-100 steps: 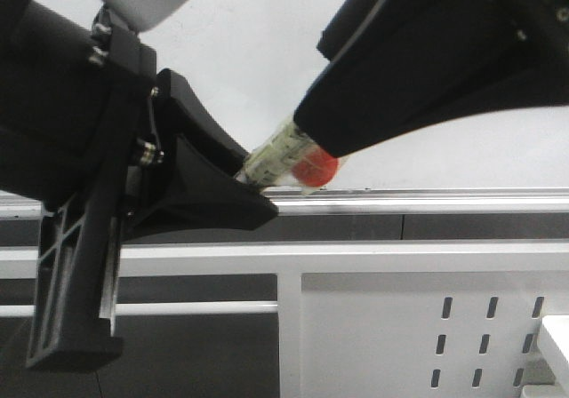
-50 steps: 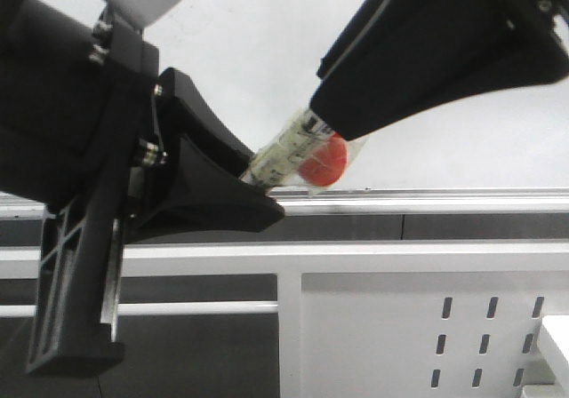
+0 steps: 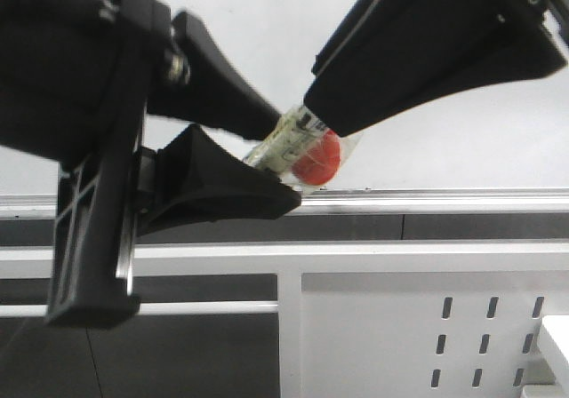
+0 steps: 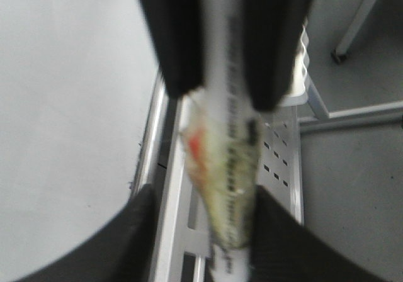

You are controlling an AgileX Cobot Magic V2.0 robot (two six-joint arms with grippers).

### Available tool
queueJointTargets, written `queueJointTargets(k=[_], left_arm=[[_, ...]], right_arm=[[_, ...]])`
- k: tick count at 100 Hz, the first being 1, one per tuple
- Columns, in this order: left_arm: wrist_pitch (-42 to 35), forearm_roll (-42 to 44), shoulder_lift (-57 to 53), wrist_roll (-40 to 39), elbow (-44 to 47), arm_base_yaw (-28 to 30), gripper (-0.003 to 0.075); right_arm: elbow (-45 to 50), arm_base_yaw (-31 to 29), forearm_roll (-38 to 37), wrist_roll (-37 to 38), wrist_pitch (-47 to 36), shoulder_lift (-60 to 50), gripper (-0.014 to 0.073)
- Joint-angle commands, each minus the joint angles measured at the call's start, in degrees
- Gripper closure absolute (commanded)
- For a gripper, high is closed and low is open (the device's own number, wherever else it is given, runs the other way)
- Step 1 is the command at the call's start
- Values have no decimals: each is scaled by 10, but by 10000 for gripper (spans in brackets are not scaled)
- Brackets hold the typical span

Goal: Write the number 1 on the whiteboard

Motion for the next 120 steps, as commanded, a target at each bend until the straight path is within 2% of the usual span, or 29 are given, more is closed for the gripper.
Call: queueJointTargets(k=[1, 20, 34, 46, 51, 58, 65, 70, 72, 89, 102, 120], left_arm=[[-23, -29, -26, -1, -19, -3, 251], [24, -58, -78, -1, -19, -3, 237], [43, -112, -146, -1, -14, -3, 238], [54, -144, -211, -1, 6, -3, 267], [62, -155, -236, -1, 19, -3, 306], [78, -166, -275, -1, 42, -3, 410], [81, -168, -312, -1, 67, -3, 568], [81, -175, -339, -1, 88, -3, 716], [81, -178, -345, -1, 93, -3, 741], [78, -223, -394, -21, 144, 17, 740], [18, -281, -402, -21, 172, 62, 740], [-130, -399, -402, -20, 216, 153, 740]], right_arm=[[-17, 1, 9, -5, -35, -11, 664], [-17, 1, 9, -5, -71, -36, 664], [-17, -4, 9, 5, -87, -45, 664], [-17, -28, 9, 12, -91, -45, 663], [-17, -41, 9, 22, -100, -45, 662], [-17, -58, 9, 41, -119, -48, 663], [-14, -69, 9, 50, -140, -52, 663], [-11, -73, 9, 54, -159, -57, 663], [-7, -74, 12, 56, -168, -60, 663], [60, -70, 83, 56, -299, -82, 663], [133, -52, 88, 56, -440, -86, 663], [160, -5, 92, 64, -453, -83, 663]])
